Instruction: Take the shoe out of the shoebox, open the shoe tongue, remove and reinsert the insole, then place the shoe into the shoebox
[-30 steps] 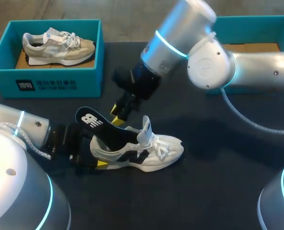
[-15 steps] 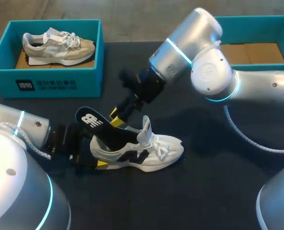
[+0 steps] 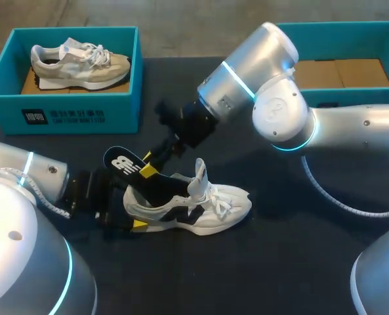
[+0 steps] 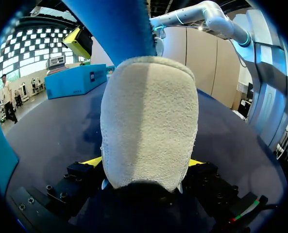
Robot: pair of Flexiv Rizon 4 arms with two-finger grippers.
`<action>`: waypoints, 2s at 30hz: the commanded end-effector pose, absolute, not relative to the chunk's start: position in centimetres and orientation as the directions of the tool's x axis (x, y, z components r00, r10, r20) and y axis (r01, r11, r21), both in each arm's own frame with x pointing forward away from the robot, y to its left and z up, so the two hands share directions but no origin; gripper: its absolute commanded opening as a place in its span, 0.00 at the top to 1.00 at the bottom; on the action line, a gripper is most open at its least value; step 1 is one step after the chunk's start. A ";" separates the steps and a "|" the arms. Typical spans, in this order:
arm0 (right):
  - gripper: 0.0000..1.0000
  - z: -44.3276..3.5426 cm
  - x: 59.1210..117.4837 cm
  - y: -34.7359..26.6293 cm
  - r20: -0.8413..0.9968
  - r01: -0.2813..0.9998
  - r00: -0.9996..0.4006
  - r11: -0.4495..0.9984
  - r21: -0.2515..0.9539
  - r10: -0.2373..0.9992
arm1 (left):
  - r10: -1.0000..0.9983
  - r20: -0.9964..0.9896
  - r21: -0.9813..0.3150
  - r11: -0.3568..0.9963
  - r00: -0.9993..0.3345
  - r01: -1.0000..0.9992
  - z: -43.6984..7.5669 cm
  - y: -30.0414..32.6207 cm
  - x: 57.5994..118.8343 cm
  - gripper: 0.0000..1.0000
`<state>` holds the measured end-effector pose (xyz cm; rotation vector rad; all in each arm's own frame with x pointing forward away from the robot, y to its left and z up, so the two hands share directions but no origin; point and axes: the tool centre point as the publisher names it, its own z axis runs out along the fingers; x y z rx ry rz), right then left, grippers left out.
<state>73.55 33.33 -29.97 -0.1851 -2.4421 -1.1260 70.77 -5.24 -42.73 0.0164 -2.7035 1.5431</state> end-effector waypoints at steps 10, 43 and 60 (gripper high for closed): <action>0.59 -30.7 73.3 35.2 0.457 0.305 -0.886 0.654 0.693 -0.071 | 0.007 0.031 -0.858 0.512 -1.000 -0.023 -43.2 -5.2 71.0 1.00; 1.00 -24.7 74.4 37.3 0.283 0.194 -0.957 0.575 0.795 -0.069 | 0.007 0.031 -0.858 0.512 -1.000 -0.023 -43.2 -5.2 71.0 1.00; 1.00 -22.1 76.2 38.9 0.151 0.092 -0.986 0.534 0.841 -0.067 | 0.007 0.031 -0.858 0.512 -1.000 -0.023 -43.2 -5.2 71.0 1.00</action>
